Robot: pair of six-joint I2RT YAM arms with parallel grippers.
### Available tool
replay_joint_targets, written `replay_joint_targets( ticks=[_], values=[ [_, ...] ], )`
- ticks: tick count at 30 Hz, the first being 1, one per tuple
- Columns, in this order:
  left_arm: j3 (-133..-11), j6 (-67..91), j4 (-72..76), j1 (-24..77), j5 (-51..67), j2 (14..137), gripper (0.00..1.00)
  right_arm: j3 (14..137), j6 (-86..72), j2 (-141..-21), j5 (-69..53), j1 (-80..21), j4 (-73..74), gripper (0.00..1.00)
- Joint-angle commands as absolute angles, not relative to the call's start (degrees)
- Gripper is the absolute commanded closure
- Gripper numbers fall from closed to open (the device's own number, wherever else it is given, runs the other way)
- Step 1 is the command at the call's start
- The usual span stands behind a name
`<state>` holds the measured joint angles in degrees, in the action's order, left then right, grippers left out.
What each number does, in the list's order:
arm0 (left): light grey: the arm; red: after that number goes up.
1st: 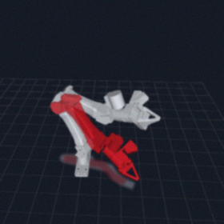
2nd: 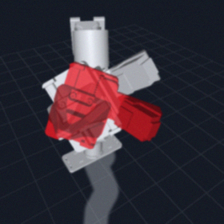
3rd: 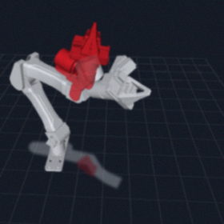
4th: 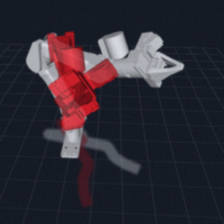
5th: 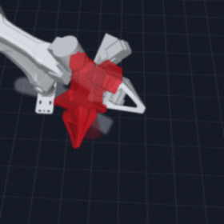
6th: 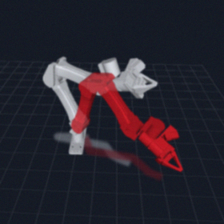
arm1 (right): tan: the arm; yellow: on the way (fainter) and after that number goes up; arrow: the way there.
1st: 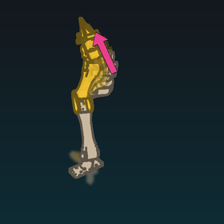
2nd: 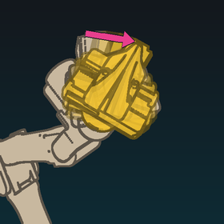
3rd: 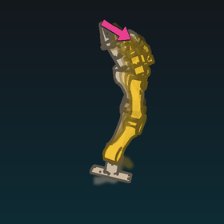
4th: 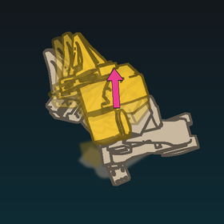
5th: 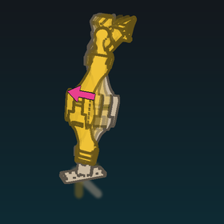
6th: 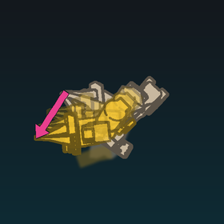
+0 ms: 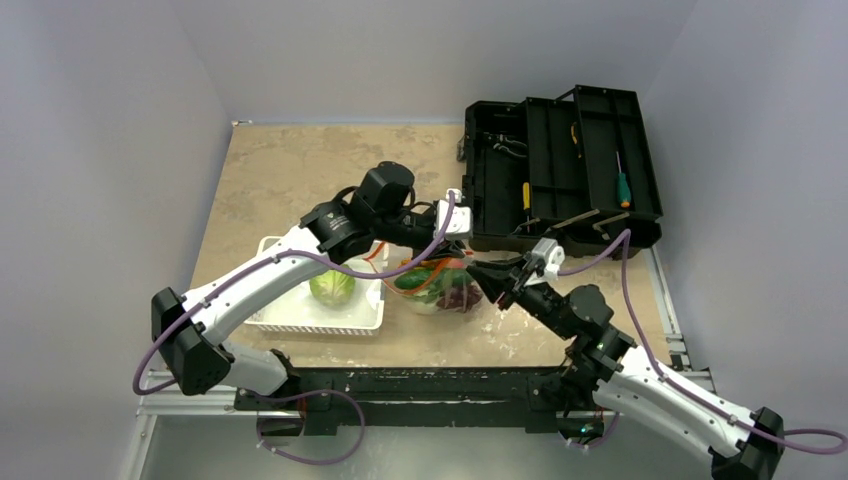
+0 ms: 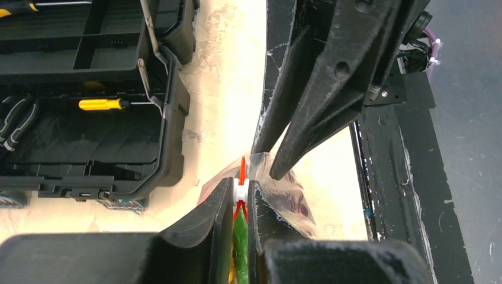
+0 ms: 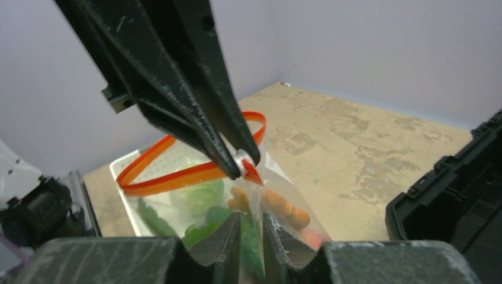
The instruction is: Place the food in the zip-top bag and seal the zipper
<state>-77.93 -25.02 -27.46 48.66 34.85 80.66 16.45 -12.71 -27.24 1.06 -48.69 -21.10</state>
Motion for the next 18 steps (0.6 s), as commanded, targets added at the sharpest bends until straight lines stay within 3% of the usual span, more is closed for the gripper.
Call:
replay_joint_targets(
  ticks=[1, 6, 10, 11, 14, 18],
  values=[
    [-77.73, -22.10, -24.35, 47.42, 38.34, 77.49, 1.00, 24.29, -4.24, -31.45, -7.98, -48.41, -16.20, 0.77],
    [-78.31, -20.84, -24.34, 47.37, 40.74, 77.51, 1.00, 27.14, -3.74, -33.81, -8.32, -48.47, -13.91, 0.73],
    [-78.31, -20.49, -24.55, 47.42, 41.76, 77.09, 1.00, 29.28, -3.64, -37.03, -9.61, -48.45, -13.10, 0.75],
    [-78.31, -20.49, -24.65, 47.39, 41.89, 76.94, 1.00, 29.95, -3.44, -37.72, -10.19, -48.43, -12.68, 0.77],
    [-78.31, -20.40, -24.70, 47.35, 41.98, 76.54, 1.00, 30.55, -2.85, -38.73, -11.57, -48.43, -12.68, 0.95],
    [-78.56, -20.25, -24.94, 47.37, 42.55, 76.61, 1.00, 29.68, -2.98, -38.07, -12.23, -48.44, -14.96, 0.96]
  ],
)
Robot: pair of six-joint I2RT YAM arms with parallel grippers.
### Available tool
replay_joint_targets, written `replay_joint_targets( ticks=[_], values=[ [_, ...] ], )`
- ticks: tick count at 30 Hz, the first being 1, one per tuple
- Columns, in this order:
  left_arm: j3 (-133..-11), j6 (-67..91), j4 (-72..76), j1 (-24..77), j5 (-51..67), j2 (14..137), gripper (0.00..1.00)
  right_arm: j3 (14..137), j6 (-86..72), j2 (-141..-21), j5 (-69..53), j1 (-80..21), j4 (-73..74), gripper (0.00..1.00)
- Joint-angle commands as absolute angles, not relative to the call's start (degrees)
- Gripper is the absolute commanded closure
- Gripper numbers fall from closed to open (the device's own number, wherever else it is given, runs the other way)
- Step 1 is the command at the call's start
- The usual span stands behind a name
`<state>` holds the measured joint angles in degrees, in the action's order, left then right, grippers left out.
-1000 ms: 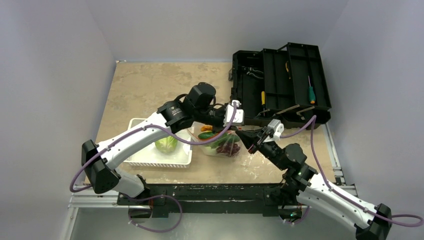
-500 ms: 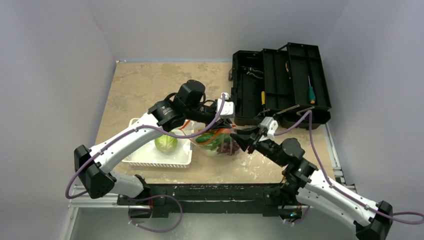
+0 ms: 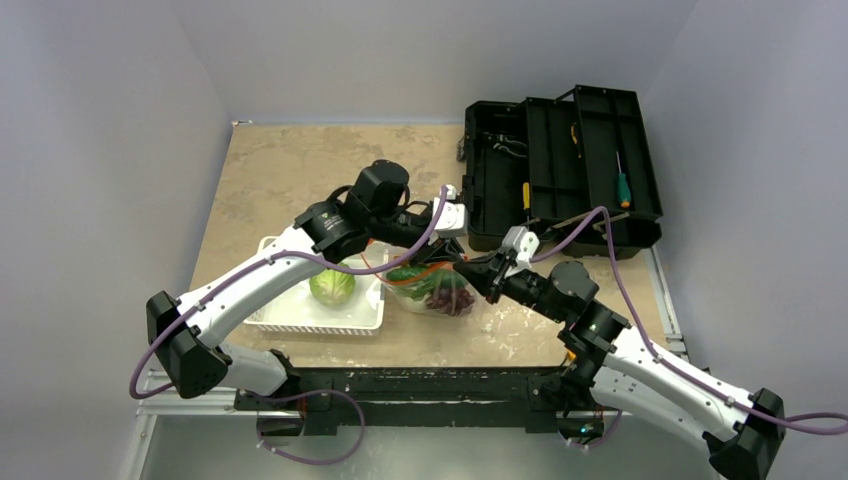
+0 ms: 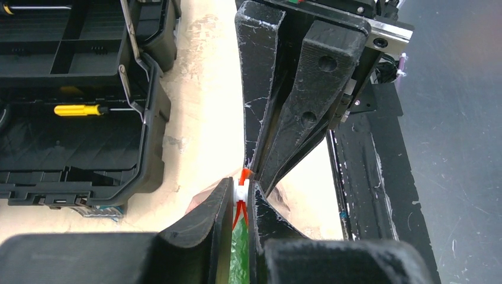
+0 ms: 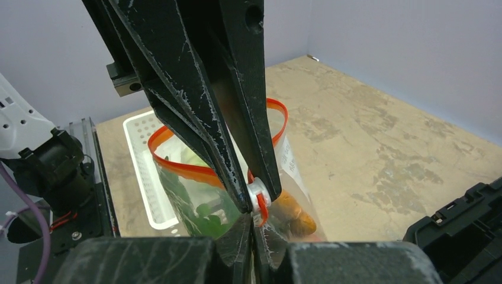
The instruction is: Place the food in the zip-top bag and seal the zipper
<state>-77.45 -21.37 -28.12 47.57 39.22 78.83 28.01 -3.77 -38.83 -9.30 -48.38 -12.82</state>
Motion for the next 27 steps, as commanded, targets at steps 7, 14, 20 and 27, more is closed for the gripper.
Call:
replay_joint_targets(
  ticks=[7, 14, 20, 27],
  values=[
    [-78.87, -20.05, -25.30, 47.40, 42.93, 76.72, 1.00, 30.76, -3.06, -39.60, -7.18, -48.49, -13.65, 0.76],
    [-78.84, -19.95, -25.53, 47.42, 43.11, 76.72, 1.00, 30.38, -3.50, -41.53, -7.82, -48.47, -16.66, 0.75],
    [-78.92, -19.80, -25.87, 47.37, 42.33, 76.88, 1.00, 29.40, -4.87, -43.45, -8.17, -48.43, -20.98, 0.90],
    [-78.84, -18.70, -27.85, 47.42, 37.52, 76.94, 1.00, 25.89, -15.80, -40.26, 4.35, -48.46, -26.09, 1.00]
  ],
)
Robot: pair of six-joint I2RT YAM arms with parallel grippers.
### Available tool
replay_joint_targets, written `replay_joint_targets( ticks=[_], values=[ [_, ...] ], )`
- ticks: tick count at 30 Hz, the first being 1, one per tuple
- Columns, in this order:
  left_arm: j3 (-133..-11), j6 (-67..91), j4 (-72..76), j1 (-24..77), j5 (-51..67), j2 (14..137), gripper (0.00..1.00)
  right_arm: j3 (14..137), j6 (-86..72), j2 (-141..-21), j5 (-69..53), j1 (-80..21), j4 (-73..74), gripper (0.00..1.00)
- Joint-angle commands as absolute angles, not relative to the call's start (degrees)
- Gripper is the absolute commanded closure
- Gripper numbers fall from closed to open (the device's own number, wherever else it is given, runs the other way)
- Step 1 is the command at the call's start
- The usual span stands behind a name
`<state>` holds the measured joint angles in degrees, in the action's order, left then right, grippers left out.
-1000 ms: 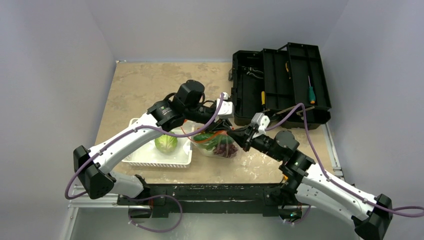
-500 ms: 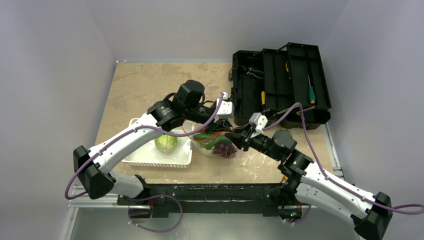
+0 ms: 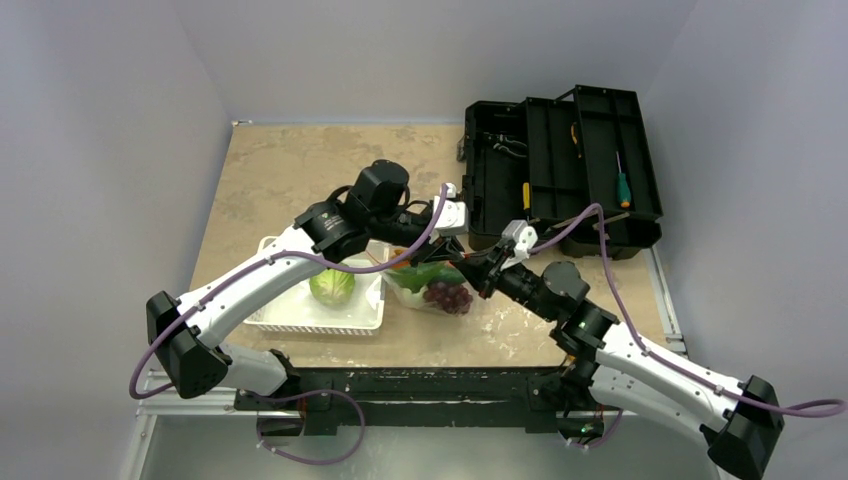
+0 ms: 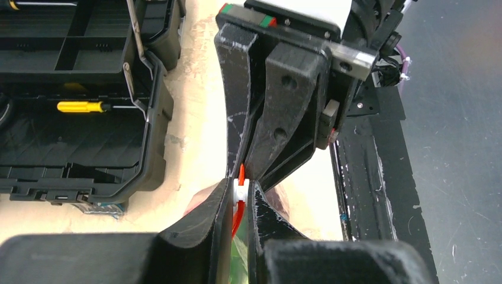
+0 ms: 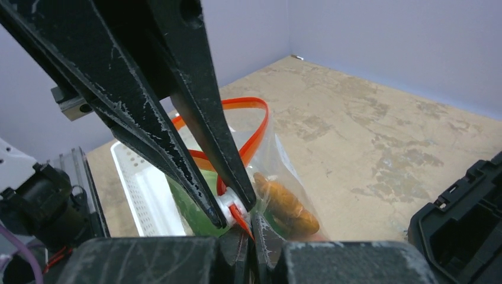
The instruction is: Place the food in the zip-top bag and seal the zipper
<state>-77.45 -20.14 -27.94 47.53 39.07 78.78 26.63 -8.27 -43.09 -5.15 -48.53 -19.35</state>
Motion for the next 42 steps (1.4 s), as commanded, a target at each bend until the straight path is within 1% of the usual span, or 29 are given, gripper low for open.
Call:
replay_joint_targets(
  ticks=[1, 3, 11, 13, 16, 18, 19, 21, 23, 24, 27, 29, 33, 36, 39, 41, 42],
  values=[
    [-78.84, -18.17, -28.05, 47.39, 36.42, 76.91, 1.00, 25.69, -17.48, -39.49, 6.53, -48.48, -25.90, 1.00],
    [-78.73, -17.61, -28.37, 47.24, 34.24, 76.95, 1.00, 24.97, -20.23, -37.73, 9.85, -48.43, -25.84, 1.00],
    [-77.28, -15.19, -27.27, 45.70, 27.89, 75.99, 1.00, 21.40, -29.37, -33.29, 11.86, -48.43, -29.30, 1.00],
    [-76.73, -15.12, -26.65, 45.36, 29.13, 75.55, 1.00, 21.70, -27.10, -34.10, 6.73, -48.43, -30.38, 1.00],
    [-76.71, -15.14, -26.28, 45.36, 32.71, 75.20, 1.00, 23.67, -18.13, -35.83, -4.72, -48.43, -28.98, 1.00],
    [-76.81, -14.76, -25.86, 45.40, 34.18, 74.95, 1.00, 26.72, -11.79, -36.96, -8.07, -48.48, -23.43, 1.00],
    [-76.74, -14.55, -25.56, 45.35, 34.64, 74.74, 1.00, 28.00, -10.00, -37.45, -7.30, -48.46, -19.79, 0.99],
    [-76.65, -14.27, -25.09, 45.28, 35.56, 74.54, 1.00, 30.81, -8.74, -38.69, -5.76, -48.43, -13.92, 0.83],
    [-76.85, -14.15, -25.07, 45.33, 36.80, 74.61, 1.00, 34.96, -7.63, -40.53, -3.29, -48.43, -6.10, 0.62],
    [-77.02, -14.23, -25.32, 45.32, 37.35, 74.68, 1.00, 37.23, -7.02, -41.51, -2.58, -48.47, -1.87, 0.54],
    [-77.49, -14.64, -26.53, 45.31, 38.42, 75.04, 1.00, 44.40, -5.23, -45.16, -0.82, -48.47, 9.47, 0.36],
    [-77.45, -15.14, -27.10, 45.27, 38.65, 75.06, 1.00, 48.77, -2.44, -48.05, -1.77, -48.44, 16.51, 0.31],
    [-76.97, -16.00, -27.51, 45.31, 38.97, 74.93, 1.00, 54.94, 4.56, -53.48, -3.29, -48.43, 25.57, 0.28],
    [-76.24, -16.43, -27.61, 45.33, 39.46, 74.77, 1.00, 57.11, 7.67, -54.08, -0.18, -48.45, 28.49, 0.28],
    [-74.50, -16.90, -26.77, 45.27, 39.64, 74.40, 1.00, 55.96, 13.76, -51.93, -5.66, -48.44, 27.41, 0.29],
    [-73.96, -17.29, -26.90, 45.29, 39.79, 74.40, 1.00, 53.83, 16.19, -49.85, -6.83, -48.43, 24.39, 0.36],
    [-73.92, -17.43, -27.05, 45.27, 40.00, 74.38, 1.00, 53.00, 17.00, -49.03, -7.62, -48.47, 22.57, 0.45]
  ],
)
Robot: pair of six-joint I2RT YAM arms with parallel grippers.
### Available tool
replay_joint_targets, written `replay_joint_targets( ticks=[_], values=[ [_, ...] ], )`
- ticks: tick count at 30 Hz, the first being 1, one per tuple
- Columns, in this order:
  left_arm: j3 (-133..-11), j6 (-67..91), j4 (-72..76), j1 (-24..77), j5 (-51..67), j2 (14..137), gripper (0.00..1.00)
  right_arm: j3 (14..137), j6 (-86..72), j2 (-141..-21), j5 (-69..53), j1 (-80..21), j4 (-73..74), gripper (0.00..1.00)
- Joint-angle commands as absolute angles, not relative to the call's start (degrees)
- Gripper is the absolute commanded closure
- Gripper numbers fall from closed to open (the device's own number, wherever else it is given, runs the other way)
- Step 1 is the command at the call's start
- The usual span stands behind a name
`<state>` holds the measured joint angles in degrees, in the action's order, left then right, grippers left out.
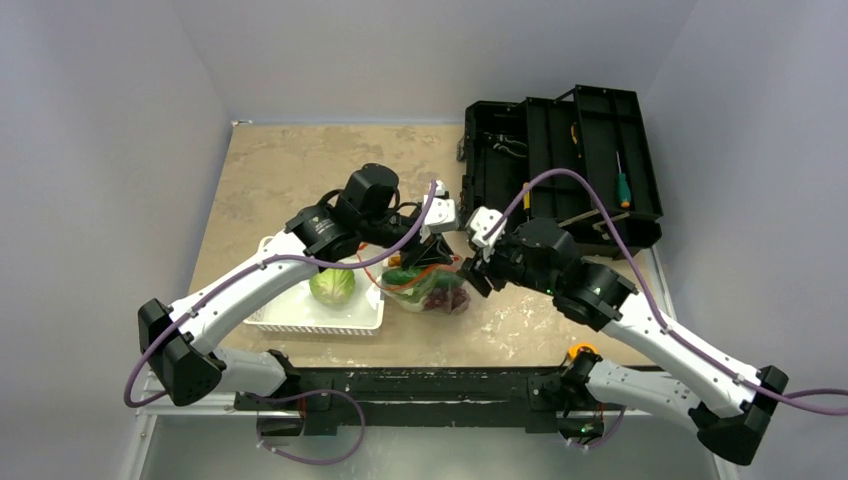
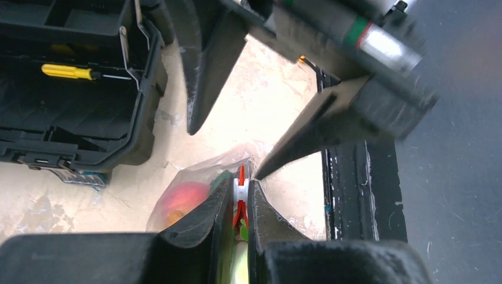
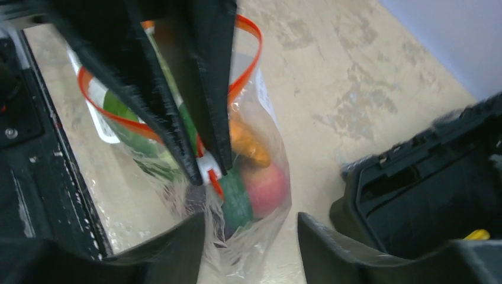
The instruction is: Place the food in the zip-top bag and seal the zipper
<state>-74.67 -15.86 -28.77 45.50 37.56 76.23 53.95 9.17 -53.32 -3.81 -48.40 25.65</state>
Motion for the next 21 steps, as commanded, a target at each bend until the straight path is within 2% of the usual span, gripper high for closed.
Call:
replay_joint_targets(
  ticks=[1, 3, 10, 15, 17, 21],
  values=[
    [-73.81, -17.47, -26.97, 45.33, 40.29, 74.29, 1.00, 52.24, 17.42, -48.42, -8.82, -48.43, 21.07, 0.54],
    [-73.39, -17.40, -26.54, 45.27, 40.77, 74.03, 1.00, 51.73, 16.31, -48.06, -10.60, -48.45, 18.39, 0.58],
    [-72.18, -16.93, -25.59, 45.32, 41.23, 72.35, 1.00, 55.20, 15.87, -53.85, -14.68, -48.43, 19.19, 0.55],
    [-72.25, -16.73, -25.49, 45.35, 41.56, 72.14, 1.00, 57.05, 17.92, -56.68, -15.56, -48.48, 21.10, 0.56],
    [-72.25, -16.74, -25.48, 45.34, 41.67, 72.07, 1.00, 57.40, 18.26, -57.18, -15.39, -48.47, 21.11, 0.60],
    [-72.16, -16.82, -25.57, 45.34, 41.64, 72.03, 1.00, 57.57, 18.59, -57.45, -16.07, -48.43, 21.33, 0.78]
  ],
)
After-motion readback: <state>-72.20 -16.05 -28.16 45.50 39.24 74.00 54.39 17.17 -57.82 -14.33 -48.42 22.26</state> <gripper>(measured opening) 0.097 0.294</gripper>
